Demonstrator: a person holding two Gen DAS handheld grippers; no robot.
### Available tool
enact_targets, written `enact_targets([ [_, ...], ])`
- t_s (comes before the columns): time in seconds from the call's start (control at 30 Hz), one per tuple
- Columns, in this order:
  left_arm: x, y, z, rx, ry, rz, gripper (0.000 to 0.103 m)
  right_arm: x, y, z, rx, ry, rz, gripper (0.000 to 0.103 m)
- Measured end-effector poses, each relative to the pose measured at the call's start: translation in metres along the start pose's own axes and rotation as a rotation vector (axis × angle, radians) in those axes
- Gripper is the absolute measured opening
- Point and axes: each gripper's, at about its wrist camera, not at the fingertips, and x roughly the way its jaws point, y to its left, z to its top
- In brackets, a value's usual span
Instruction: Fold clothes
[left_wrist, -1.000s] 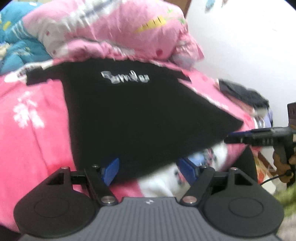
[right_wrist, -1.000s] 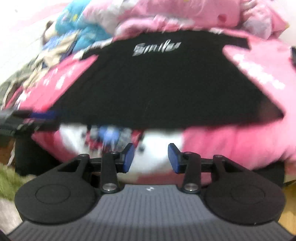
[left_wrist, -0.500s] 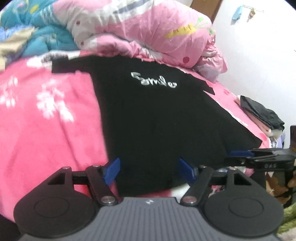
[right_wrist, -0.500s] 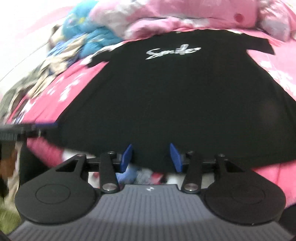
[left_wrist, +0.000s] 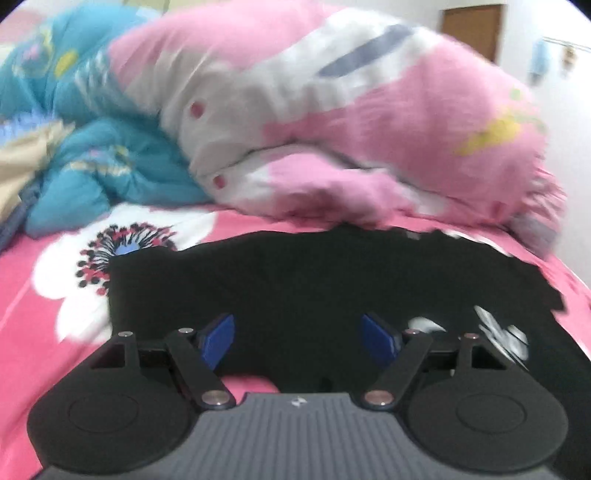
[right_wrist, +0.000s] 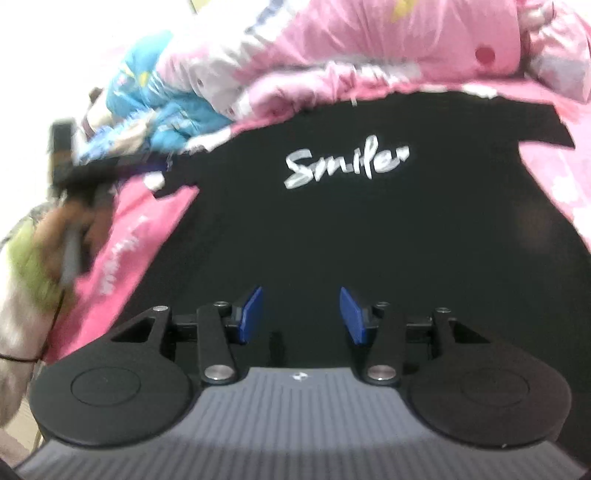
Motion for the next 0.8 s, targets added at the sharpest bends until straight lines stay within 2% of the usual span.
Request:
enact_targets([
  [0.07, 0.022, 0.013, -0.003, 0.013, 0.078, 0.053, 0.075, 0.009, -0.007, -0.004, 0.029, 0.034, -0.012, 0.046],
  [0.13, 0.016, 0.025, -0.02, 0.046, 0.082, 0.063, 0.075, 0.011, -0.011, -0.002, 0.045, 0.037, -0.005, 0.046],
  [0.23, -0.015, 0.04, -0.033, -0.011, 0.058, 0.03, 0.076, 0.011, -0.012, 0.002, 0.031, 0.027, -0.007, 0.046],
  [0.3, -0.036, 0.044, -0.036, -0.055, 0.063, 0.033, 0.076, 0.011, -0.014, 0.003, 0.02, 0.028, -0.007, 0.046],
  [0.37, -0.061, 0.041, -0.035, -0.078, 0.061, 0.042, 0.076, 0.012, -0.017, 0.003, 0.031, 0.03, 0.005, 0.046],
  [0.43, -0.09, 0.032, -0.03, -0.086, 0.024, 0.026, 0.077, 0.009, -0.017, 0.003, 0.043, 0.02, 0.007, 0.046],
  [0.5, -0.123, 0.011, -0.03, -0.093, -0.018, -0.025, 0.082, 0.001, -0.015, 0.002, 0.056, 0.002, -0.003, 0.046],
  [0.53, -0.139, -0.002, -0.035, -0.086, -0.026, -0.069, 0.086, -0.003, -0.014, 0.002, 0.06, -0.006, -0.014, 0.046],
  [0.6, -0.167, -0.031, -0.048, -0.068, -0.028, -0.168, 0.086, -0.018, -0.013, -0.001, 0.045, -0.038, -0.048, 0.047],
  [0.67, -0.187, -0.064, -0.067, -0.043, 0.016, -0.286, 0.087, -0.031, -0.015, -0.004, 0.033, -0.066, -0.08, 0.047],
  [0.73, -0.2, -0.1, -0.088, 0.018, 0.052, -0.37, 0.087, -0.04, -0.022, -0.005, 0.034, -0.085, -0.118, 0.048],
  [0.8, -0.204, -0.133, -0.112, 0.104, 0.086, -0.395, 0.087, -0.044, -0.03, -0.005, 0.044, -0.094, -0.158, 0.048],
])
